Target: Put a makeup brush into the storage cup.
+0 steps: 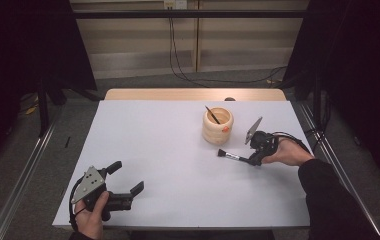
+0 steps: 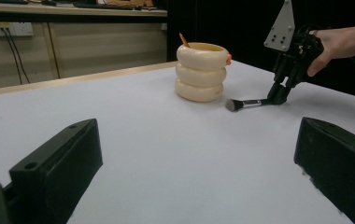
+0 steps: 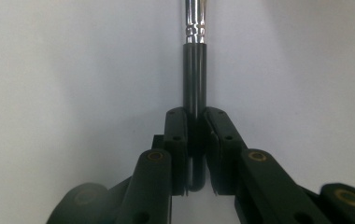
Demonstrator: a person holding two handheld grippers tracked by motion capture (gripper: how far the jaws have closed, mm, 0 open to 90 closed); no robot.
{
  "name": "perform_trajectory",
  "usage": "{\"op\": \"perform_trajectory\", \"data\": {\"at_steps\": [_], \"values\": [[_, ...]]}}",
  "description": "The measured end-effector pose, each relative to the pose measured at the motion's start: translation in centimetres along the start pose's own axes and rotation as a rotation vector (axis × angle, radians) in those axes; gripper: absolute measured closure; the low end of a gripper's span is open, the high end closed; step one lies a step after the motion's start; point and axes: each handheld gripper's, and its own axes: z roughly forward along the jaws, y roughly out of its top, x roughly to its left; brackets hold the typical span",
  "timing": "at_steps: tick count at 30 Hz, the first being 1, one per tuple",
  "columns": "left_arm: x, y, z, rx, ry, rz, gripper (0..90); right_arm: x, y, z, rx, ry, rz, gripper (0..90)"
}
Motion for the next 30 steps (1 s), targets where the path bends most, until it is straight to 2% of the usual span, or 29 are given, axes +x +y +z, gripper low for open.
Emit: {"op": "perform_trajectory", "data": {"at_steps": [7, 11, 15, 24, 30], "values": [[0.03, -0.01, 0.0, -0.001, -0.003, -0.002, 0.8, 0.0, 0.07, 0.02, 0.004, 0.0, 0.008, 79.9], [0.05, 0.0, 0.01, 0.003, 0.0, 0.001, 0.8, 0.05, 0.09, -0.01, 0.008, -0.003, -0.009, 80.2], [0.03, -0.02, 0.02, 0.001, -0.005, -0.004, 0.8, 0.17, -0.14, -0.01, -0.015, -0.014, -0.021, 80.3], [0.05, -0.05, 0.06, 0.004, 0.001, -0.009, 0.8, 0.13, -0.28, -0.13, -0.019, 0.002, 0.023, 80.4], [0.06, -0.02, 0.03, 0.003, 0.0, -0.005, 0.8, 0.42, -0.53, -0.24, -0.045, 0.021, 0.02, 80.4]]}}
